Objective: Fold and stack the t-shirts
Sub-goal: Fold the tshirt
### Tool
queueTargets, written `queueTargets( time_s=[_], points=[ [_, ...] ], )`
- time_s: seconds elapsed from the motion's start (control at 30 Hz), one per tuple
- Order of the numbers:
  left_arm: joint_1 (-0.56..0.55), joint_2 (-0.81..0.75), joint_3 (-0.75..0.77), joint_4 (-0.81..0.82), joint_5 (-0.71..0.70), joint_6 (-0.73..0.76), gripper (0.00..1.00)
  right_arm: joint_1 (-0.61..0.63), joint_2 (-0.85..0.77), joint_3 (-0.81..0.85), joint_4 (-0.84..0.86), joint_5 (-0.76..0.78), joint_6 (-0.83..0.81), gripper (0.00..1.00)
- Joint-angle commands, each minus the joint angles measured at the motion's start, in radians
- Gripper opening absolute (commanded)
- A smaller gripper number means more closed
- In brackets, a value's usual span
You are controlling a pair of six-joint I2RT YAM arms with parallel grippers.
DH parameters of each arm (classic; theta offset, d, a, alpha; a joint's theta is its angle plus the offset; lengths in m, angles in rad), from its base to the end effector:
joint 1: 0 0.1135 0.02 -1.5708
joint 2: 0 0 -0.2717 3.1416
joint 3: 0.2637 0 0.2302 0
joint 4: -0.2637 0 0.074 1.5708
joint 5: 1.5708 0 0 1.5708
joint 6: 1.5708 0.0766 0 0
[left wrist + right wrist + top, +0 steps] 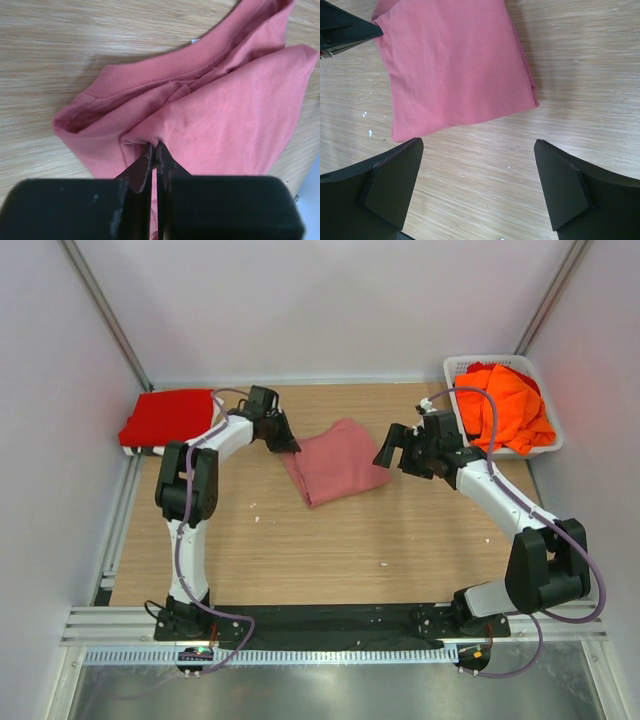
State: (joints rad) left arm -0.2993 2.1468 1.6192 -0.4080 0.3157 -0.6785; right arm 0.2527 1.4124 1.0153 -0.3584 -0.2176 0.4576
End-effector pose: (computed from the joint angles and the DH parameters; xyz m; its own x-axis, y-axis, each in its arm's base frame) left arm 0.4491 -0.1635 0.1631 -0.8852 -0.3512 -0.3051 -0.1275 0.8138 -0.5670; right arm 0.2995 0.0944 0.2492 -0.7706 0.2465 -0.5876 -0.0622 0.8886 0.4544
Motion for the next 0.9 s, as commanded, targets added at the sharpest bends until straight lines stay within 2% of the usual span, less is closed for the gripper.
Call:
queueTargets(
  time_s=[0.0, 0.3, 0.67, 0.7, 0.73, 0.77, 0.83, 0.87],
  points=[
    [-0.011, -0.059, 0.045, 0.038, 0.028, 0.003, 0.0, -0.009, -0.024, 0.002, 0.03, 0.023, -0.013, 1.0],
    [0.029, -0.226, -0.015, 0.052, -0.072, -0.004, 0.0, -0.012, -0.012, -0.026, 0.049, 0.02, -0.013, 1.0],
    [0.106, -0.124, -0.166, 0.139, -0.145, -0.076, 0.0, -0.018, -0.006, -0.053, 0.056, 0.014, -0.027, 1.0],
    [0.111, -0.102, -0.157, 0.14, -0.13, -0.075, 0.03, -0.018, -0.006, -0.055, 0.056, 0.009, -0.025, 1.0],
    [0.121, -0.078, -0.128, 0.137, -0.088, -0.072, 0.2, -0.018, -0.006, -0.058, 0.061, 0.004, -0.023, 1.0],
    [0.124, -0.056, -0.111, 0.129, -0.063, -0.052, 0.32, -0.018, -0.006, -0.061, 0.068, -0.014, -0.02, 1.0],
    [0.123, -0.005, -0.049, 0.094, -0.052, -0.033, 0.48, -0.018, -0.007, -0.073, 0.093, -0.041, -0.011, 1.0],
    [0.123, 0.001, -0.036, 0.078, -0.05, -0.024, 0.52, -0.018, -0.009, -0.076, 0.107, -0.084, -0.005, 1.0]
  ],
)
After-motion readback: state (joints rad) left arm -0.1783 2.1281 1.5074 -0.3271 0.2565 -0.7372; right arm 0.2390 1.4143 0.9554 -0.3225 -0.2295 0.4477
